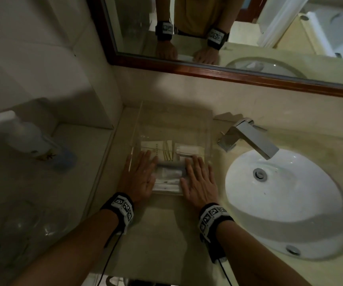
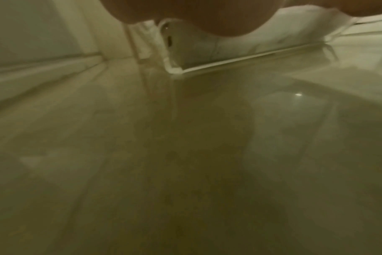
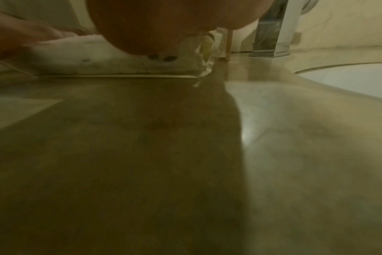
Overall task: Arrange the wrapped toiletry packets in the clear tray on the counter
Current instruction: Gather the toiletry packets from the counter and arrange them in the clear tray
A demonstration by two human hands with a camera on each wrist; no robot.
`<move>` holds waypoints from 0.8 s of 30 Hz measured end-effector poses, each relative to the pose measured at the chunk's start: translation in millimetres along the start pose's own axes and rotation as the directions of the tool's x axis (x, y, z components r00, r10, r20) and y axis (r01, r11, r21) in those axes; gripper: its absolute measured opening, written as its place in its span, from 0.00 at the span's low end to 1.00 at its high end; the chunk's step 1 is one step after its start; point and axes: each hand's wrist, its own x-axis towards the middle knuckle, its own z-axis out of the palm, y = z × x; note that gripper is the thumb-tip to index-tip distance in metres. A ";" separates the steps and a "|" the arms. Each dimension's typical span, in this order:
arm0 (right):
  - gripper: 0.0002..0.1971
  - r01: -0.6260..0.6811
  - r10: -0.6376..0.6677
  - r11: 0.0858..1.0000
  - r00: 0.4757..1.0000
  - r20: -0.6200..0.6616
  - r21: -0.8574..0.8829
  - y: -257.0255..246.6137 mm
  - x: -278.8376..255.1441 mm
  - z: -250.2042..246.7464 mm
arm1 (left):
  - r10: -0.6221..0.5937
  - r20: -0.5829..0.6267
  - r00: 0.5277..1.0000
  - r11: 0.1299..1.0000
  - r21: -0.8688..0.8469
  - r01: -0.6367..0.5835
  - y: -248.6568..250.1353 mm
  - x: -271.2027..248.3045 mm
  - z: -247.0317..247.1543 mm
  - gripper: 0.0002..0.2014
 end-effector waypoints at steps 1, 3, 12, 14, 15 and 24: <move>0.33 -0.003 0.003 1.000 1.000 0.005 0.005 0.3 0.5 0.7 | -0.014 0.013 1.000 1.000 0.007 0.014 -1.3 -0.1 0.5 0.30; 0.32 -0.011 0.011 1.000 1.000 -0.003 -0.004 0.0 0.8 2.0 | -0.012 0.038 0.999 1.000 0.021 0.011 -3.4 0.2 1.2 0.30; 0.34 0.016 -0.016 1.000 1.000 -0.016 -0.025 5.9 -2.8 -2.4 | 0.001 0.058 0.998 0.999 0.048 -0.004 -1.6 -1.7 -11.2 0.30; 0.34 0.040 -0.040 0.999 0.999 0.003 -0.020 0.9 0.6 -7.9 | 0.002 0.074 0.997 0.999 0.047 -0.005 2.9 2.3 -13.9 0.31; 0.33 0.060 -0.060 0.998 0.998 0.006 -0.018 -3.1 3.0 -9.9 | 0.006 0.083 0.997 0.999 0.045 -0.010 7.4 5.2 -14.4 0.31; 0.31 0.106 -0.107 0.993 0.994 -0.018 -0.046 -26.3 16.8 -1.8 | -0.058 0.154 0.986 0.995 0.084 0.045 40.6 24.5 -11.9 0.33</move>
